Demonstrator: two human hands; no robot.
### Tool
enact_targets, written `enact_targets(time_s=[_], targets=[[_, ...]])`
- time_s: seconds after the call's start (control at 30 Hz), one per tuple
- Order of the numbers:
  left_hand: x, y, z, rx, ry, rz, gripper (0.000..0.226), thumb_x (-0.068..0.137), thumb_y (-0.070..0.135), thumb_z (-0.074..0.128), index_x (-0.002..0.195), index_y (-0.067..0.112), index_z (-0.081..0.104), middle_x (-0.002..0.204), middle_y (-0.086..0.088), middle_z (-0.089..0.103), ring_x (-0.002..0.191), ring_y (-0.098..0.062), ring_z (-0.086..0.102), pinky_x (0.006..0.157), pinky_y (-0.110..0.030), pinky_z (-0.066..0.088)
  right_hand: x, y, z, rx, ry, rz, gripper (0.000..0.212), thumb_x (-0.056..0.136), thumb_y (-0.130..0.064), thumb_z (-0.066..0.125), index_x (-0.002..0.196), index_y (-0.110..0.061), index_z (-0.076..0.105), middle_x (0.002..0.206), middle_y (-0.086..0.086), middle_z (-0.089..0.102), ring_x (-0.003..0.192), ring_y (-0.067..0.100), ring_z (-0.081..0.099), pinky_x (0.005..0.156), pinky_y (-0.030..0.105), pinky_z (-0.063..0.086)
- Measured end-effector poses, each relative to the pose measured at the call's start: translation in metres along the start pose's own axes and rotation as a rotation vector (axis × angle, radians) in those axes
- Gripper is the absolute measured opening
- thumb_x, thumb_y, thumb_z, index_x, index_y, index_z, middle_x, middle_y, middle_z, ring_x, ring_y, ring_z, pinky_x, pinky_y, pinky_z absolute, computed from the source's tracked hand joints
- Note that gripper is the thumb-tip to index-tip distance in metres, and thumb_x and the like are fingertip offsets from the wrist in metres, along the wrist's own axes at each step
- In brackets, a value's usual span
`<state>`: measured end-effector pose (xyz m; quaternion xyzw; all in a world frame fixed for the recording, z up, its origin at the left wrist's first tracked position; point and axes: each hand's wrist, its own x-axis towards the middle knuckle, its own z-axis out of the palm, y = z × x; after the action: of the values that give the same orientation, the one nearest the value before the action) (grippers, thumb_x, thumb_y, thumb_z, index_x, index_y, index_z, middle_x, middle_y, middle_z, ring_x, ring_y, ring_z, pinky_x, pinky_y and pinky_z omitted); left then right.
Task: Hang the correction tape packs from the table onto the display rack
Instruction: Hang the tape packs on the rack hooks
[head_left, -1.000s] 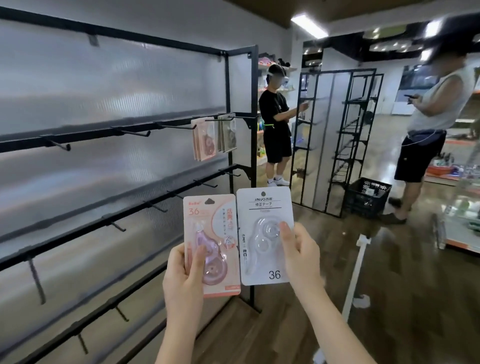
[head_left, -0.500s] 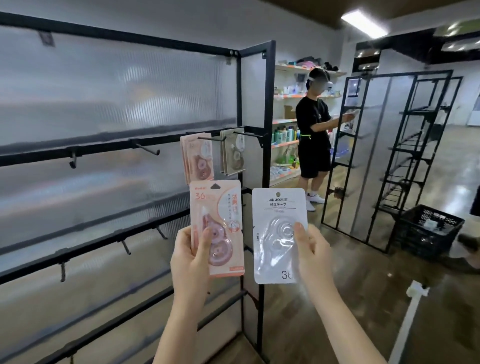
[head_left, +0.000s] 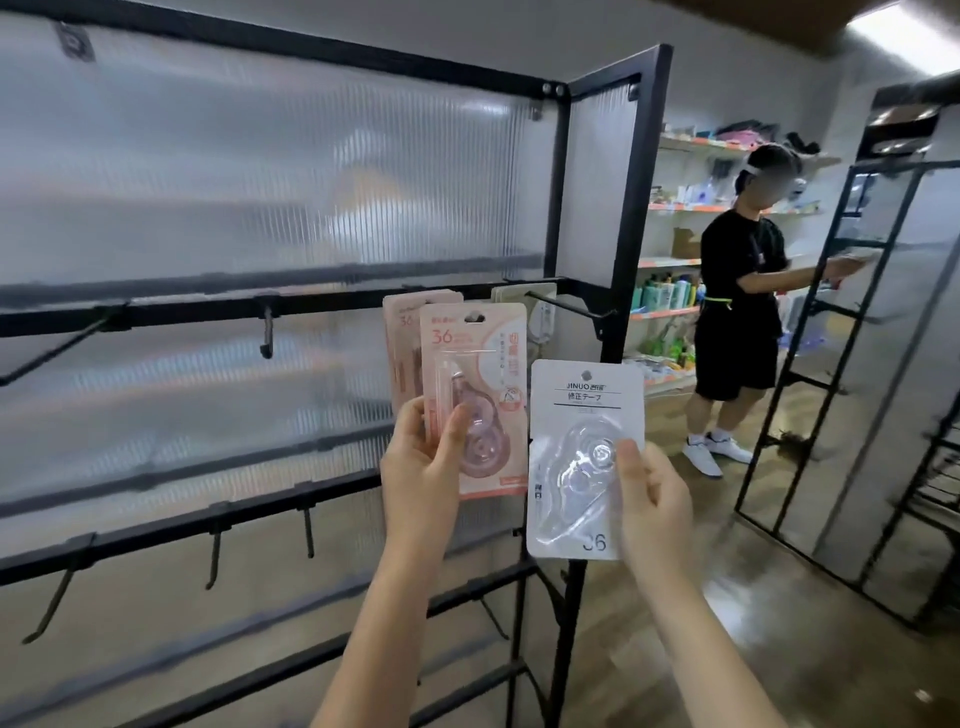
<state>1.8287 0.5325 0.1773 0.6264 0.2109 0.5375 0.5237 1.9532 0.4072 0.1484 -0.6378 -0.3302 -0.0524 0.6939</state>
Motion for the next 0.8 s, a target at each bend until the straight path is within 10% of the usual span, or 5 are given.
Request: enact_targets(time_s=[0.43,0.8], targets=[[0.026,-0.028,0.021,0.088,0.125,-0.085,0.029,0.09,0.038,0.055,0.109,0.017,0.06,0.098,0.001,0.071,0.085,-0.013,0.071,0.07,-0.027,0.058,0.03,0.04,-0.003,0.18,-0.219,0.114,0.047,0.08,-0.067,0.049,0.086,-0.023,0.063,0.073,0.003,0.068,0.063,0.009,0.061,0.055,0.022,0.049],[0.095,-0.064,0.002,0.456,0.132,-0.204,0.049,0.092,0.056,0.046,0.112,0.013,0.058,0.104,0.0,0.067,0.087,-0.013,0.063,0.062,-0.019,0.045,0.032,0.063,-0.035,0.123,-0.328,0.145,0.038,0.087,-0.053,0.045,0.083,-0.017,0.06,0.051,-0.011,0.056,0.044,0.001,0.045,0.044,0.013,0.035]])
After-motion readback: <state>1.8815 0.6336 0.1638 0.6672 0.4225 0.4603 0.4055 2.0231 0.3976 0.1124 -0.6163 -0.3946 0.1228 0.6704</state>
